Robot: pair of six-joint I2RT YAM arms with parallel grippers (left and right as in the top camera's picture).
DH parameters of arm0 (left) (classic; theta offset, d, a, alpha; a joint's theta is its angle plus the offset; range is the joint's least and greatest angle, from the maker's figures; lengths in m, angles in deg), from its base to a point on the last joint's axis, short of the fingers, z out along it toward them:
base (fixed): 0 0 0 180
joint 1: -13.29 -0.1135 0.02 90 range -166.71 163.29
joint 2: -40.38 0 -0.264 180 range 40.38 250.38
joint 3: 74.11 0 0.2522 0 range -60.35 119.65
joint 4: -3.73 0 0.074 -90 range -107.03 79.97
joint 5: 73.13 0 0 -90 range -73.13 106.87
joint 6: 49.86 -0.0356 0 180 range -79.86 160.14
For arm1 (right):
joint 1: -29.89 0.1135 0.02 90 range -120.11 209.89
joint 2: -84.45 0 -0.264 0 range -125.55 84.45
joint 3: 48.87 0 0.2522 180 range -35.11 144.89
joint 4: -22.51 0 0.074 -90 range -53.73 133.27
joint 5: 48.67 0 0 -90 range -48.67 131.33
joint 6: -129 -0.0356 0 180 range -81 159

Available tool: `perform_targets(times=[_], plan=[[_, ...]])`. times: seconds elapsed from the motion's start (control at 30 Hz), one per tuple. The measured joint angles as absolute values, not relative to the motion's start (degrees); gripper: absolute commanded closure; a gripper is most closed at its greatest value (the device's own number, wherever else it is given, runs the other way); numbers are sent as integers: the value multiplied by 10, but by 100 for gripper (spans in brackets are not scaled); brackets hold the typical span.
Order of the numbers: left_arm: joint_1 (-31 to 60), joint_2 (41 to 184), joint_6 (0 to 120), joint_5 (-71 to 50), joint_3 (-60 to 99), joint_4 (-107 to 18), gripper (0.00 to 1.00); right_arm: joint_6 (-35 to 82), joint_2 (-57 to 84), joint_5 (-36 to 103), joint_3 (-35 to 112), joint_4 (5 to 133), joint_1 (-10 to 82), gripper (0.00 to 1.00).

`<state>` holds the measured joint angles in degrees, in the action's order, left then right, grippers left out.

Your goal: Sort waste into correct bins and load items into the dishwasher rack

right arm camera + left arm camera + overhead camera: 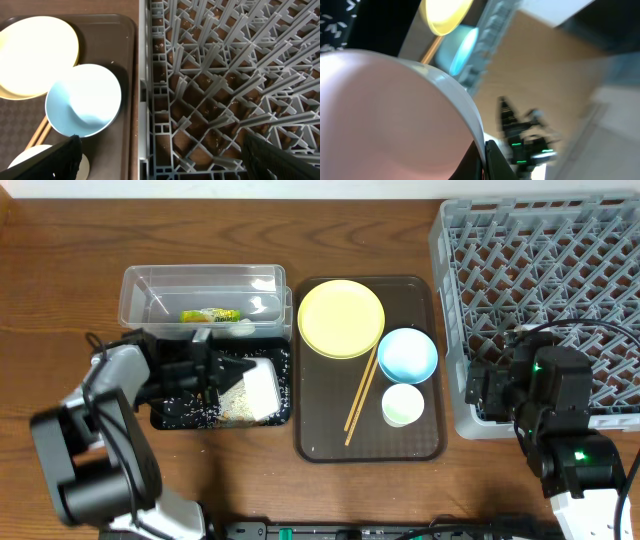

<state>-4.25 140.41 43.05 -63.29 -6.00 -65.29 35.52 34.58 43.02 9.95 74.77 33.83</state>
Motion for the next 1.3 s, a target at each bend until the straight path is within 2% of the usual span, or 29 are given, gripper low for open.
perform_targets(times=[0.2,0.4,0.57,0.77,1.03,1.23,1.3], plan=[[56,1263,416,-481,-45,-647,94,355,346,430,99,748,338,1],[201,1163,449,-312,-16,-561,94,355,346,430,99,748,338,1],[343,1164,467,-157,-15,-479,94,355,346,430,99,748,338,1],[459,1213,462,16,-14,-312,94,355,346,430,100,748,338,1],[496,1335,458,140,-13,-120,94,355,346,430,101,749,338,1],[496,1428,459,158,-13,-72,93,355,346,430,101,749,338,1],[496,1437,458,160,-13,-72,78,355,346,430,101,749,338,1]])
